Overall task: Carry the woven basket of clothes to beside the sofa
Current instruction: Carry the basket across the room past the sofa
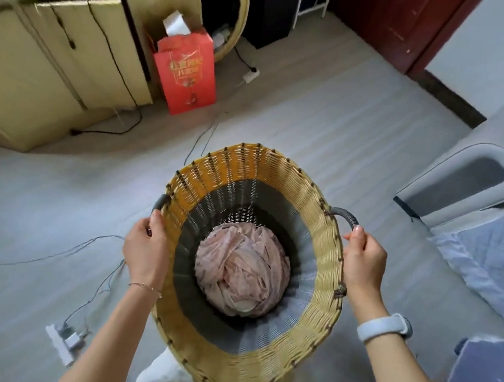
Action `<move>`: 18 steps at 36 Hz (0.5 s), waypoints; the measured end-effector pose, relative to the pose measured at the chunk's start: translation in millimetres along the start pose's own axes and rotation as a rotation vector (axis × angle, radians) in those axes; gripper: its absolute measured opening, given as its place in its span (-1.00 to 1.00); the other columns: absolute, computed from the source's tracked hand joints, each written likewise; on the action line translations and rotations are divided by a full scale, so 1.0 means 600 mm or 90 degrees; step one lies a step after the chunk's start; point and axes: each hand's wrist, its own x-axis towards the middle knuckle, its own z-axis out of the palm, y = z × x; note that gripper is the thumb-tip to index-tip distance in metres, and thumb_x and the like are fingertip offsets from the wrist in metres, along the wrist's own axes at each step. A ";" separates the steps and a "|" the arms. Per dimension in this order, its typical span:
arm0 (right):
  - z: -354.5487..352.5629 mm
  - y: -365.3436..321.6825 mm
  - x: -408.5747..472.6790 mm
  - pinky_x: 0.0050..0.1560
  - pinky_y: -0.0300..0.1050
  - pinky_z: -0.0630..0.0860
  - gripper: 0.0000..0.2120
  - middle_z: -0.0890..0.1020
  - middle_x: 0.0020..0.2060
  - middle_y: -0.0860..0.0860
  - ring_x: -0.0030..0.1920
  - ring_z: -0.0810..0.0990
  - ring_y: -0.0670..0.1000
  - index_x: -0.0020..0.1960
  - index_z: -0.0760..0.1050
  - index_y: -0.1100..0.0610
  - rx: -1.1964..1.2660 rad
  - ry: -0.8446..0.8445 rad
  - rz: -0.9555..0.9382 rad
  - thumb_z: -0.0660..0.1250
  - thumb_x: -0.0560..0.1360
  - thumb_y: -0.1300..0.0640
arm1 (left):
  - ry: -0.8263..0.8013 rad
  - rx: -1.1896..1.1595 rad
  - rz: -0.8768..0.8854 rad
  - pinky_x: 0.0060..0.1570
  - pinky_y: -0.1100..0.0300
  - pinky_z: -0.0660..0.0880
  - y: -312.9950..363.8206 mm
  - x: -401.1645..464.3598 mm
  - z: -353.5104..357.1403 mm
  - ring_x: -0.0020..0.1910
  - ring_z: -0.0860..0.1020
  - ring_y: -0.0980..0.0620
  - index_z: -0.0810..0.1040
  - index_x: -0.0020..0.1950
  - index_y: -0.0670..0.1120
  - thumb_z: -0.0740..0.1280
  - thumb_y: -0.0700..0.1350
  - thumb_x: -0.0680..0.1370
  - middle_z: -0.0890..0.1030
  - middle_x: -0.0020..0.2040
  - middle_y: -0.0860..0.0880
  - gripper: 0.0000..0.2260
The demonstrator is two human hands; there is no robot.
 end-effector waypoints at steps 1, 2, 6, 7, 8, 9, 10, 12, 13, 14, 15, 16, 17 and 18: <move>0.001 -0.003 0.016 -0.40 -0.19 0.33 -0.72 0.43 -0.46 -0.02 -0.42 0.40 -0.04 -0.18 0.47 0.19 0.008 0.015 0.014 0.06 0.58 0.11 | -0.014 0.005 0.012 -0.30 0.07 0.27 0.018 0.017 0.017 -0.33 0.35 -0.09 0.47 -0.27 -0.21 0.09 0.01 0.59 0.40 -0.39 -0.11 -0.61; 0.001 -0.005 0.033 -0.39 -0.18 0.32 -0.72 0.43 -0.46 -0.02 -0.42 0.40 -0.04 -0.18 0.47 0.19 0.015 0.032 0.028 0.06 0.58 0.11 | -0.030 0.013 0.028 -0.32 0.07 0.26 0.038 0.033 0.035 -0.35 0.33 -0.09 0.42 -0.34 -0.18 0.10 0.00 0.59 0.36 -0.43 -0.08 -0.62; -0.001 -0.003 0.107 -0.37 -0.15 0.32 -0.71 0.43 -0.46 0.00 -0.43 0.38 -0.01 -0.16 0.47 0.19 0.043 0.086 0.090 0.06 0.57 0.09 | -0.096 0.038 0.073 -0.36 0.11 0.24 0.115 0.090 0.124 -0.36 0.34 -0.08 0.44 -0.29 -0.23 0.09 -0.01 0.60 0.35 -0.43 -0.08 -0.61; -0.003 -0.003 0.128 -0.35 -0.14 0.32 -0.71 0.43 -0.46 0.01 -0.43 0.38 -0.01 -0.16 0.47 0.20 0.048 0.100 0.099 0.06 0.57 0.09 | -0.108 0.039 0.078 -0.38 0.15 0.24 0.134 0.101 0.149 -0.35 0.35 -0.07 0.48 -0.22 -0.24 0.08 -0.01 0.60 0.39 -0.39 -0.10 -0.62; -0.005 -0.002 0.150 -0.34 -0.14 0.32 -0.71 0.43 -0.46 0.01 -0.43 0.38 0.00 -0.16 0.47 0.20 0.052 0.112 0.106 0.06 0.57 0.09 | -0.120 0.038 0.084 -0.40 0.20 0.24 0.153 0.110 0.175 -0.35 0.36 -0.05 0.50 -0.17 -0.25 0.08 -0.01 0.60 0.42 -0.36 -0.12 -0.63; -0.006 0.000 0.175 -0.33 -0.13 0.32 -0.71 0.43 -0.47 0.01 -0.42 0.38 0.00 -0.16 0.47 0.21 0.055 0.123 0.112 0.06 0.57 0.10 | -0.129 0.038 0.091 -0.42 0.23 0.23 0.173 0.118 0.201 -0.36 0.36 -0.03 0.50 -0.15 -0.25 0.08 -0.01 0.61 0.43 -0.34 -0.13 -0.64; -0.008 0.001 0.202 -0.30 -0.12 0.33 -0.71 0.42 -0.47 0.01 -0.42 0.38 0.00 -0.15 0.48 0.21 0.056 0.133 0.117 0.06 0.57 0.10 | -0.138 0.040 0.095 -0.42 0.25 0.22 0.192 0.125 0.227 -0.39 0.36 -0.01 0.50 -0.15 -0.24 0.08 -0.02 0.61 0.44 -0.34 -0.13 -0.65; -0.014 0.006 0.263 -0.24 -0.09 0.35 -0.69 0.42 -0.48 -0.01 -0.41 0.38 0.01 -0.14 0.50 0.22 0.060 0.152 0.124 0.06 0.57 0.09 | -0.150 0.051 0.098 -0.41 0.24 0.23 0.227 0.138 0.282 -0.43 0.34 0.01 0.48 -0.18 -0.21 0.08 -0.02 0.61 0.44 -0.35 -0.14 -0.66; -0.017 0.009 0.296 -0.23 -0.08 0.35 -0.67 0.42 -0.48 -0.01 -0.40 0.39 0.03 -0.13 0.52 0.23 0.063 0.160 0.129 0.06 0.57 0.09 | -0.153 0.051 0.096 -0.39 0.19 0.25 0.244 0.144 0.310 -0.42 0.34 0.00 0.48 -0.19 -0.21 0.08 -0.02 0.60 0.45 -0.34 -0.15 -0.66; -0.022 0.009 0.329 -0.22 -0.07 0.35 -0.67 0.42 -0.47 -0.01 -0.40 0.39 0.04 -0.13 0.52 0.23 0.063 0.164 0.136 0.06 0.57 0.08 | -0.156 0.051 0.093 -0.36 0.15 0.27 0.263 0.150 0.338 -0.40 0.35 -0.02 0.48 -0.21 -0.21 0.09 -0.02 0.60 0.46 -0.32 -0.17 -0.66; -0.027 0.008 0.360 -0.23 -0.07 0.35 -0.68 0.42 -0.48 -0.01 -0.40 0.39 0.03 -0.14 0.51 0.22 0.067 0.167 0.142 0.06 0.57 0.08 | -0.160 0.051 0.090 -0.34 0.11 0.27 0.283 0.157 0.366 -0.39 0.35 -0.03 0.47 -0.22 -0.21 0.09 -0.02 0.60 0.46 -0.31 -0.18 -0.65; -0.033 0.009 0.388 -0.24 -0.08 0.34 -0.68 0.42 -0.47 -0.01 -0.42 0.38 0.01 -0.15 0.51 0.21 0.071 0.169 0.150 0.06 0.57 0.08 | -0.167 0.056 0.089 -0.32 0.09 0.27 0.301 0.164 0.394 -0.40 0.34 -0.03 0.47 -0.23 -0.22 0.09 -0.02 0.60 0.46 -0.31 -0.19 -0.65; -0.042 0.013 0.425 -0.23 -0.08 0.33 -0.69 0.42 -0.47 -0.03 -0.43 0.38 0.00 -0.15 0.50 0.21 0.075 0.175 0.161 0.06 0.57 0.08 | -0.173 0.063 0.090 -0.32 0.07 0.25 0.324 0.171 0.430 -0.41 0.32 -0.02 0.46 -0.24 -0.22 0.09 -0.02 0.60 0.45 -0.32 -0.19 -0.64; -0.047 0.014 0.446 -0.22 -0.08 0.33 -0.67 0.42 -0.45 -0.05 -0.41 0.39 0.00 -0.14 0.51 0.24 0.074 0.178 0.165 0.06 0.57 0.08 | -0.175 0.066 0.092 -0.33 0.07 0.25 0.341 0.175 0.451 -0.42 0.30 -0.02 0.46 -0.24 -0.22 0.09 -0.02 0.60 0.44 -0.33 -0.19 -0.64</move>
